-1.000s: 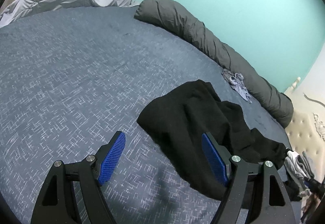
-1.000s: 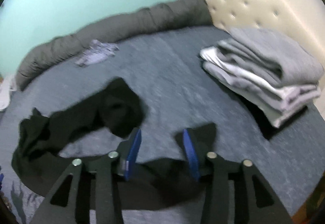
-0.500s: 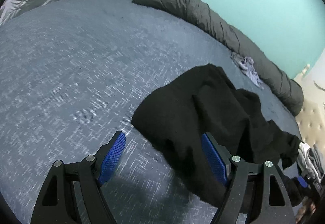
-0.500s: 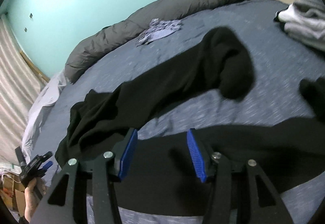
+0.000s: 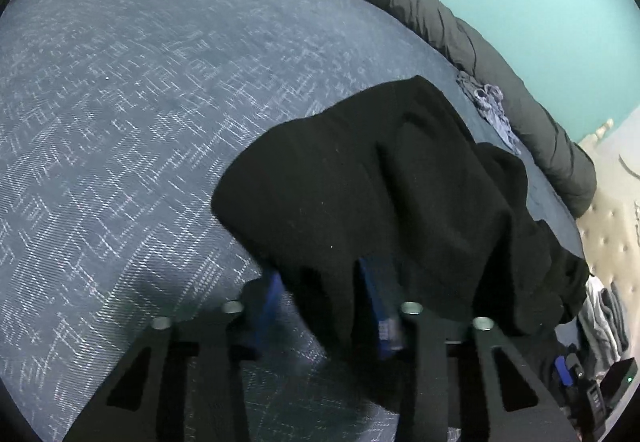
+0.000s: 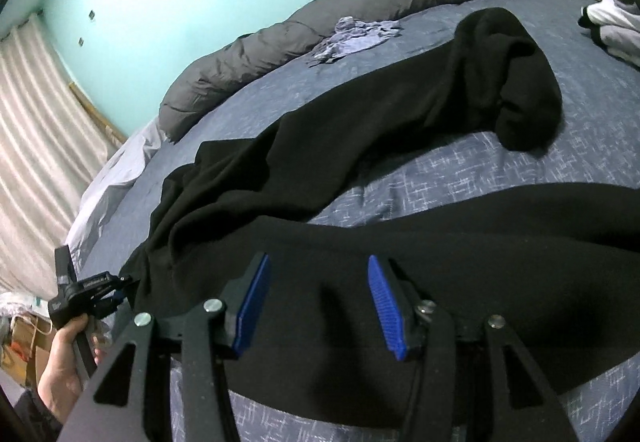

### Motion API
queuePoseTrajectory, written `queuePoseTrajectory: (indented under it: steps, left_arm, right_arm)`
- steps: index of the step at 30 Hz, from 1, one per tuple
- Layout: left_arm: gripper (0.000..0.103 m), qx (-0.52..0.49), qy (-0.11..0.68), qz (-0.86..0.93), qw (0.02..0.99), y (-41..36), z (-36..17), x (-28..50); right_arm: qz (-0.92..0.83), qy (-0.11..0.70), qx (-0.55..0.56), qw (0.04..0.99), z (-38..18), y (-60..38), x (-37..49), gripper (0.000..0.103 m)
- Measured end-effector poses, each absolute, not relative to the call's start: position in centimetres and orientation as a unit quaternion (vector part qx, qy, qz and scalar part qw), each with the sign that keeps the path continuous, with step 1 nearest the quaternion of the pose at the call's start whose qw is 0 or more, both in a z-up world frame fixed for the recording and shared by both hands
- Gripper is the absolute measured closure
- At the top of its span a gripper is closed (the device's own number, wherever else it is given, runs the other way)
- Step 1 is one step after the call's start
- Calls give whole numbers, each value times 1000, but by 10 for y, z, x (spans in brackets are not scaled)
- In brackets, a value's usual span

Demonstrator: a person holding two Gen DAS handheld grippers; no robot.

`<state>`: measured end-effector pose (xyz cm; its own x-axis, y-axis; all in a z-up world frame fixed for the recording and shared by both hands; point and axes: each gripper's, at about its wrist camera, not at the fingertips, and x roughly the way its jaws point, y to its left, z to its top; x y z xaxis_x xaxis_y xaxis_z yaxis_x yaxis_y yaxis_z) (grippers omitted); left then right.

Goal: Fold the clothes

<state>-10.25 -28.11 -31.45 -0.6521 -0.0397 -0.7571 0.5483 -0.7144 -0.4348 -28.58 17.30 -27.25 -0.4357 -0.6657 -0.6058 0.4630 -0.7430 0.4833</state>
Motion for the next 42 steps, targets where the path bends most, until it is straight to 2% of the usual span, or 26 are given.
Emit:
queuePoseTrajectory:
  steps: [1,2,3,12,22,23,25,27,32,35,42]
  left_arm:
    - [81,376,335,-846,173,-280,-313,-102]
    - [90,371,336,-849,172,-278,-310,-100]
    - [91,366,336,-851,171,-277,-307,-98]
    - [95,309,299,-884,185,-263,-245,-34]
    - [94,358,347,-840,213,-267,-259,16]
    - [90,363,348,-837,216,-267,-259,17]
    - [75,357,335,-840,233,-267,-249,20]
    - [51,350,331,-846,229,-271,-237,15]
    - [50,378,279,-859,204,-279,-225,-41]
    - [43,396,259,-861,185,-284,-229,-83]
    - [42,437,236,-852,164,-300,-249,-182]
  right_arm:
    - [-838,-125,410,338,-272,174,-286,51]
    - [-838,-127,409,338,-272,175,-285,51]
    - [-839,-127,407,338,-272,176,-285,51]
    - [-838,-147,398,343,-263,182,-285,51]
    - [-831,-170,387,361,-249,188,-284,51]
    - [-831,-172,386,360,-248,189,-286,51]
    - [-831,-177,386,358,-248,192,-290,51]
    - [-831,-182,385,356,-247,194,-294,51]
    - [-830,-190,392,349,-250,199,-305,49]
    - [-826,-193,403,342,-255,201,-314,47]
    - [-828,-193,417,322,-267,208,-333,46]
